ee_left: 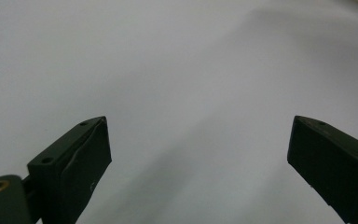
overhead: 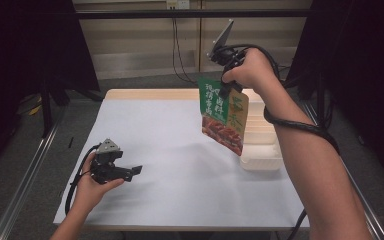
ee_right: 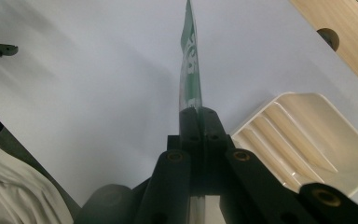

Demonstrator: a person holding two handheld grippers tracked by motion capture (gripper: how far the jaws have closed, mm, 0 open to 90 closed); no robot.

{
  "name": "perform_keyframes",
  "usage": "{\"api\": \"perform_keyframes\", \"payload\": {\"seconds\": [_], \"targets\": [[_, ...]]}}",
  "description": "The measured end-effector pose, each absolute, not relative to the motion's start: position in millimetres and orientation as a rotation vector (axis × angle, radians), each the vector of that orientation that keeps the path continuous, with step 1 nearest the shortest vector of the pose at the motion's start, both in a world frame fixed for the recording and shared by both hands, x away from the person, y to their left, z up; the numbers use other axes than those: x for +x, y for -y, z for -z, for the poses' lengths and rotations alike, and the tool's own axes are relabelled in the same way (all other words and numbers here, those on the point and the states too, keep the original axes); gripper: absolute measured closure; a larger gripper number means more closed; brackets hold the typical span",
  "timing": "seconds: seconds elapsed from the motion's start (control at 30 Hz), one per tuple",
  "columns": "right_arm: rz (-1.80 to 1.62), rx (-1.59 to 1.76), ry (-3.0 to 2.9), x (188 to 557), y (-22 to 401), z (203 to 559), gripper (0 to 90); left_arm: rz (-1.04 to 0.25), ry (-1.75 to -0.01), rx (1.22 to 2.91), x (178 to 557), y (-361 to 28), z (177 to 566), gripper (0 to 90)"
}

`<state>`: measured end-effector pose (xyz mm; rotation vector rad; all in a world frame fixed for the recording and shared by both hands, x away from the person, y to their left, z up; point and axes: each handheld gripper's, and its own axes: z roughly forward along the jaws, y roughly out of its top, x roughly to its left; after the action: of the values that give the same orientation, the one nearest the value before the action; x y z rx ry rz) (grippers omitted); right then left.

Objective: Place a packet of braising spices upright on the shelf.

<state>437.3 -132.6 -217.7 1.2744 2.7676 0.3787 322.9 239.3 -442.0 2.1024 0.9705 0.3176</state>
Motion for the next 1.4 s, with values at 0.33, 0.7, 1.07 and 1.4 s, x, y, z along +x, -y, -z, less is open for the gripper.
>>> {"api": "perform_keyframes", "payload": {"seconds": [0.33, 0.7, 1.07, 1.4], "targets": [[-0.377, 1.271, -2.754, 435.9, 143.8, 206.7, 90.0, -0.314, -0.969, 2.106, 322.7, -238.5, 442.6, 5.9], [-0.357, 1.251, -2.761, 430.8, 160.2, 198.1, 90.0, -0.314, -0.968, 2.114, 322.5, -237.2, 443.4, 5.9], [-0.354, 1.228, -2.751, 428.7, 173.4, 194.5, 90.0, -0.325, -0.971, 2.110, 322.4, -237.5, 443.0, 5.9], [-0.358, 1.227, -2.766, 428.4, 184.1, 199.7, 90.0, -0.327, -0.972, 2.113, 322.3, -237.3, 443.0, 5.9]]}}
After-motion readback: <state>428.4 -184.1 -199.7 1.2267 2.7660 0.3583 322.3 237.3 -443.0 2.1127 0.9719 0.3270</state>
